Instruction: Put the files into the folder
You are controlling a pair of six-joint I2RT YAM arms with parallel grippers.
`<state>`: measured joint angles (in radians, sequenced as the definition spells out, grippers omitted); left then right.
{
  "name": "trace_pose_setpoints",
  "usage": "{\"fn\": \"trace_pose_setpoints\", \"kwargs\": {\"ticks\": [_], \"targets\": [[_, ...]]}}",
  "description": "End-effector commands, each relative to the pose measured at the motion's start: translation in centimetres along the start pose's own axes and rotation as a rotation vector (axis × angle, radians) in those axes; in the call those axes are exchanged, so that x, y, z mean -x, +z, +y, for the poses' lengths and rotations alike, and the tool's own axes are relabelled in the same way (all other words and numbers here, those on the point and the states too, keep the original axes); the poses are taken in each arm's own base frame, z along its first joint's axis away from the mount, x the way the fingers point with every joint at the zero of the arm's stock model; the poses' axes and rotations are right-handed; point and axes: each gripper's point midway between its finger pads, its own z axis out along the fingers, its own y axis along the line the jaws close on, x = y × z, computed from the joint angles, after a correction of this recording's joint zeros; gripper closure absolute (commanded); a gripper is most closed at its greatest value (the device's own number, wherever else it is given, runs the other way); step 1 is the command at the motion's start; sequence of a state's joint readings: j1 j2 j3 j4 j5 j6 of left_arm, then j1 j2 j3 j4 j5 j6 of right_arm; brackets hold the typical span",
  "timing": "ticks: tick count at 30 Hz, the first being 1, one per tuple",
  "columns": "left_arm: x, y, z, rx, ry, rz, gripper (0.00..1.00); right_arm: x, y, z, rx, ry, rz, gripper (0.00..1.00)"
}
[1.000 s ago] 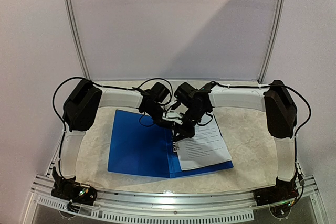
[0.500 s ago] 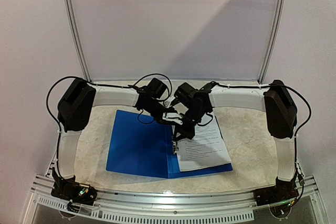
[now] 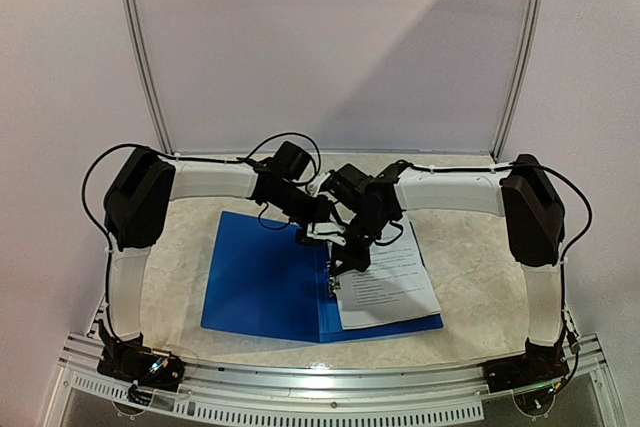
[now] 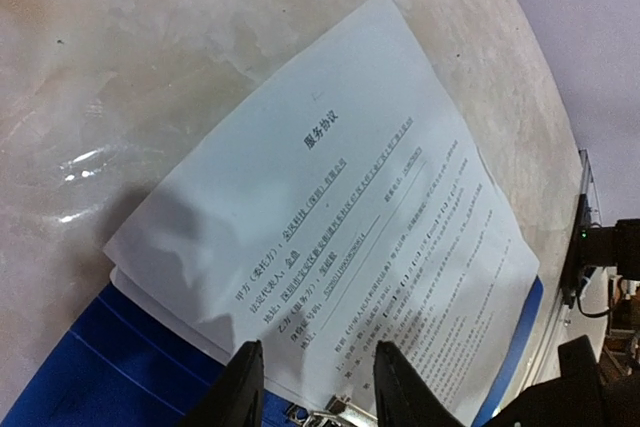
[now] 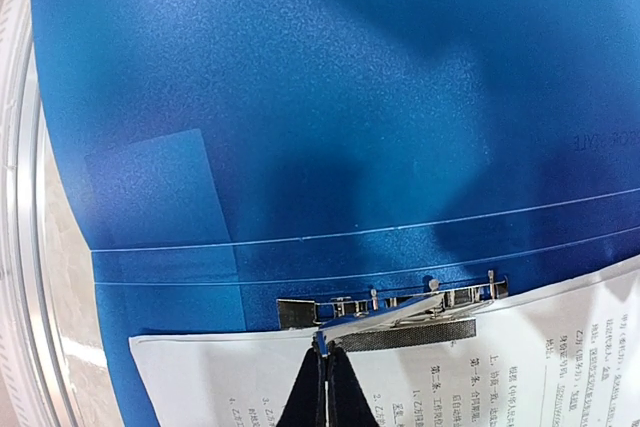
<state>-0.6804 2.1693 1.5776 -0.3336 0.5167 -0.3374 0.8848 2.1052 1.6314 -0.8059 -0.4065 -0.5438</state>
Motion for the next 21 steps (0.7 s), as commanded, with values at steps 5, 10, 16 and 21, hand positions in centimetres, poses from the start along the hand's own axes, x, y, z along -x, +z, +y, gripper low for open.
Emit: {"fn": "trace_pose_setpoints", "kwargs": {"ticks": [5,10,16,21], "targets": [[-2.3,0.6,1.0,0.041,-0.073,0.076,0.61,-2.3,2.1,0.3,-0.006,-0.009,0.082,1.00],[-4.1,0.6,1.1,0.140,-0.061,0.148,0.60,-4.3,3.3,1.3,-0.049,-0.078,0.164,1.00],[-5.6,1.7,2.4,0.173,-0.076,0.215,0.62,-5.6,3.6,1.8,-0.091,-0.136,0.215,1.00],[-6.4,2.2,2.9,0.184,-0.079,0.236,0.62,-5.8,3.5,1.9,-0.104,-0.154,0.229,1.00]]}}
